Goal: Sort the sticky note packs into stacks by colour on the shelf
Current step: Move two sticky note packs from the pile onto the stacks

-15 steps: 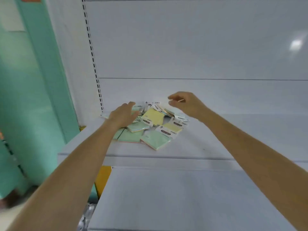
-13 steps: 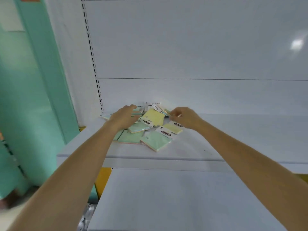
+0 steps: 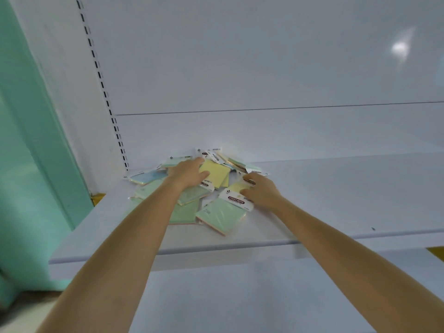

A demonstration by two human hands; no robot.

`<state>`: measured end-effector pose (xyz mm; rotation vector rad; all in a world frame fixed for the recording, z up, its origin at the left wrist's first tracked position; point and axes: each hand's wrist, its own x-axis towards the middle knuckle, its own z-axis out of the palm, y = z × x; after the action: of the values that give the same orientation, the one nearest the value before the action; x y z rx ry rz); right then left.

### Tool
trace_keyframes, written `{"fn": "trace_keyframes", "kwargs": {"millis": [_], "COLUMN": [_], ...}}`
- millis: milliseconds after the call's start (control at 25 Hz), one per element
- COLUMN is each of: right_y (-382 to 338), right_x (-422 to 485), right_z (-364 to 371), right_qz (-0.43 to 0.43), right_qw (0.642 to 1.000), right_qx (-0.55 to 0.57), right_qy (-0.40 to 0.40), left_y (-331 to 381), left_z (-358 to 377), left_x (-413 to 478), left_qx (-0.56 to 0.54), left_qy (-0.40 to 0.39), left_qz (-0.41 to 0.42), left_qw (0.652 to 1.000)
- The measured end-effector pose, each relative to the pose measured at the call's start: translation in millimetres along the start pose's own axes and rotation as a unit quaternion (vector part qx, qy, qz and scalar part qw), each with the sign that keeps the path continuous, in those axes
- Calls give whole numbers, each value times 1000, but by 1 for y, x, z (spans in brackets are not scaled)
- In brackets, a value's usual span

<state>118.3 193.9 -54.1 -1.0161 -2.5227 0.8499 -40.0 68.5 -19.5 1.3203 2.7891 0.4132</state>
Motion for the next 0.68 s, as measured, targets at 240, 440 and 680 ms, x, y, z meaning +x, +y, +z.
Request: {"fn": "trace_keyframes", "kwargs": {"millis": [240, 440, 680], "right_y": [-1, -5, 0], "right_x": [3, 4, 9], "right_z": [-1, -6, -7], "right_qz": [-41, -92, -36], "right_qw": [996, 978, 967], "right_qx": [43, 132, 238], "right_qy": [73, 132, 82], "left_y": [-5, -27, -29], "left_z": [2, -7, -8], "left_x": [0, -9, -10], "left_qx": [-42, -54, -116], "left_qy": [-12, -101, -118], "left_qz": [-13, -23, -4], "left_qw": [999, 993, 986]}}
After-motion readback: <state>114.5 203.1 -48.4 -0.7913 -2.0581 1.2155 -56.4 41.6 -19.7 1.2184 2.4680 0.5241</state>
